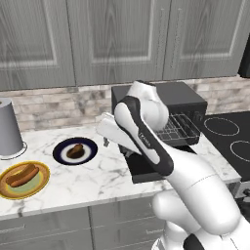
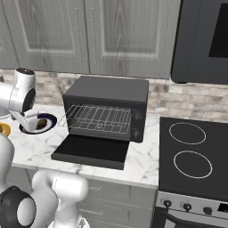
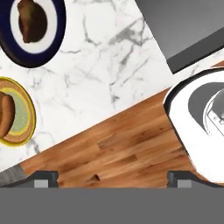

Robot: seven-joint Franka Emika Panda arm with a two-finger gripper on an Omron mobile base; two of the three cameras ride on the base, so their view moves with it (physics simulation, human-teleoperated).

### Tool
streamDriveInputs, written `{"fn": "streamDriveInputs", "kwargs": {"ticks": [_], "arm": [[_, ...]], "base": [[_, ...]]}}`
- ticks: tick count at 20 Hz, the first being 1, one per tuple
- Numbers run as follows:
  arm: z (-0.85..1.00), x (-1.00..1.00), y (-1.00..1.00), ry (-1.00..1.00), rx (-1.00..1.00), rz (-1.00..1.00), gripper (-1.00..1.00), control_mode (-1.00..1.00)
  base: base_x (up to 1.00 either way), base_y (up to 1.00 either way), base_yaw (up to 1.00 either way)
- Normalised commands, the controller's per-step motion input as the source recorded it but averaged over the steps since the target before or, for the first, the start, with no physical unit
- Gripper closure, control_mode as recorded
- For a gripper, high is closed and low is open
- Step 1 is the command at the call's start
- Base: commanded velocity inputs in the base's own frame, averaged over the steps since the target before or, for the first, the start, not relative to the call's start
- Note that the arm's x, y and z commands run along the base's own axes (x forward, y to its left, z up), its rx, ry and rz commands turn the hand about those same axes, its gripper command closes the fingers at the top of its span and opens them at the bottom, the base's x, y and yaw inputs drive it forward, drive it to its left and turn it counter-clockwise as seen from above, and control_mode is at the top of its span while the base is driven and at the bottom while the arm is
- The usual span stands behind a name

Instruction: Open the toaster oven door. Place the hotdog bun on the bottom rack in the toaster oven and place the chicken drumstick on the top rack.

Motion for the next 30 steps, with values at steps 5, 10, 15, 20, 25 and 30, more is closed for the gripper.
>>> {"fn": "streamDriveInputs", "kwargs": {"ticks": [5,10,15,20,25,30], "arm": [[0.0,0.0,0.58,-0.05,-0.04,0.0,-1.0,-1.0],[-0.02,0.0,0.6,-0.01,-0.03,0.0,-1.0,-1.0],[0.0,0.07,0.62,0.0,-0.06,-0.01,-1.0,-1.0],[-0.02,0.4,0.27,0.0,-0.08,-0.02,-1.0,-1.0],[-0.27,0.78,-0.02,0.0,-0.12,0.0,-1.0,-1.0],[-0.31,0.7,0.0,0.0,-0.1,0.0,-1.0,-1.0]], "base": [[0.0,0.0,0.0],[0.0,0.0,0.0],[0.0,0.0,0.0],[0.0,0.0,0.0],[0.0,0.0,0.0],[0.0,0.0,0.0]]}}
